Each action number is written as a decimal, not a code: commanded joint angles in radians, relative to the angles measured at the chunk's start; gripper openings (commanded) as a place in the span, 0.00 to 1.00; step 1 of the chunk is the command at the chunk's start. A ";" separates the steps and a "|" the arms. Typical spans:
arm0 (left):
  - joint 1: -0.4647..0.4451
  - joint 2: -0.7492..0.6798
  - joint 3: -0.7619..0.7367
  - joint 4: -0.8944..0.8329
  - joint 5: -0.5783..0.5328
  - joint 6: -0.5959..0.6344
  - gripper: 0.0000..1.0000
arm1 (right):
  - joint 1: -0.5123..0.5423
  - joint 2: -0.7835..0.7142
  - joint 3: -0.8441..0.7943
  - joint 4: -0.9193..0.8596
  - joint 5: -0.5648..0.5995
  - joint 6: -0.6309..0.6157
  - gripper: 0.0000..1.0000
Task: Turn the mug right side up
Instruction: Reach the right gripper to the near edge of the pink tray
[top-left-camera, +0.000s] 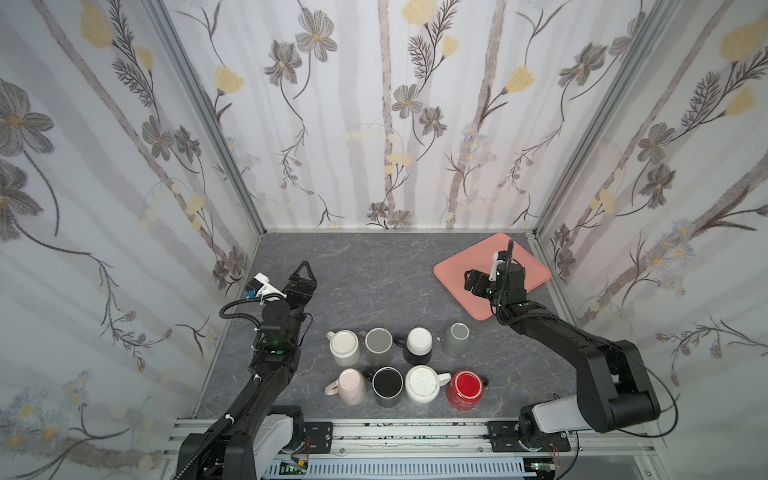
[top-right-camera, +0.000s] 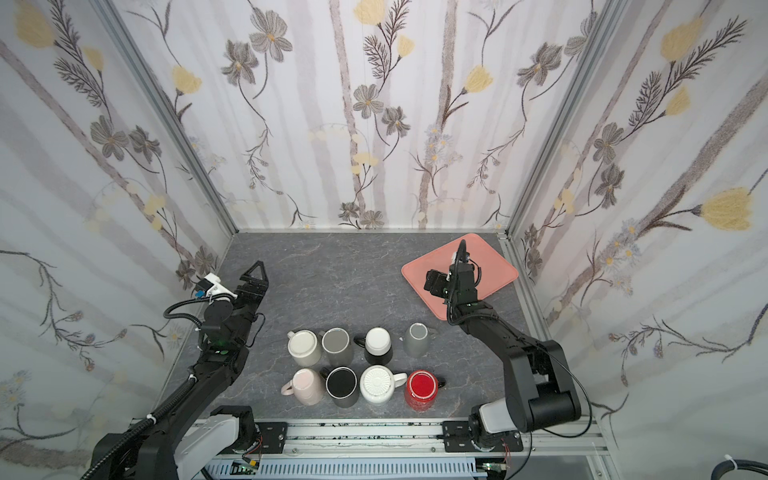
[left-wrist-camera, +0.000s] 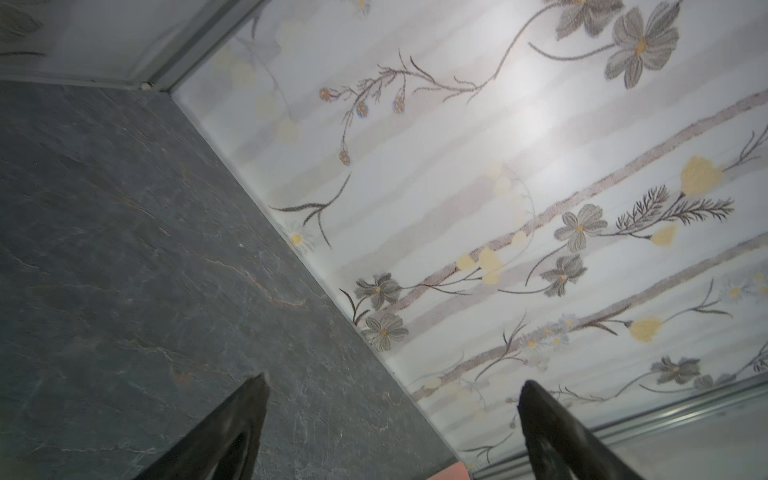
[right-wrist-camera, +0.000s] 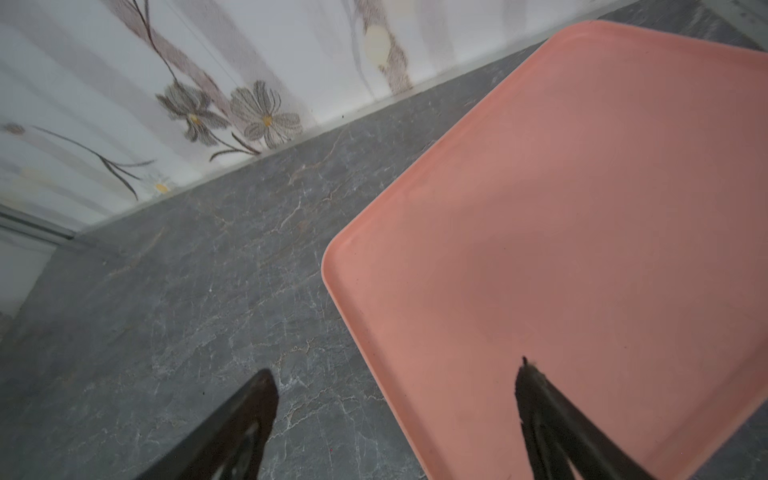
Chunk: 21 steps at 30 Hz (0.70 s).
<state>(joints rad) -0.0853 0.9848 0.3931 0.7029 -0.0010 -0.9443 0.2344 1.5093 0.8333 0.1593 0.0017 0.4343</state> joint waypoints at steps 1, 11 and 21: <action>-0.042 0.012 0.041 -0.096 0.084 0.036 0.91 | 0.025 0.122 0.110 -0.235 -0.036 -0.078 0.83; -0.170 0.012 0.043 -0.166 0.067 0.065 0.91 | 0.097 0.346 0.286 -0.373 -0.019 -0.087 0.66; -0.179 0.038 0.048 -0.161 0.093 0.070 0.91 | 0.132 0.495 0.442 -0.393 -0.165 -0.032 0.49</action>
<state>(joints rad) -0.2619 1.0210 0.4328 0.5301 0.0822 -0.8894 0.3519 1.9682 1.2385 -0.2115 -0.0647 0.3672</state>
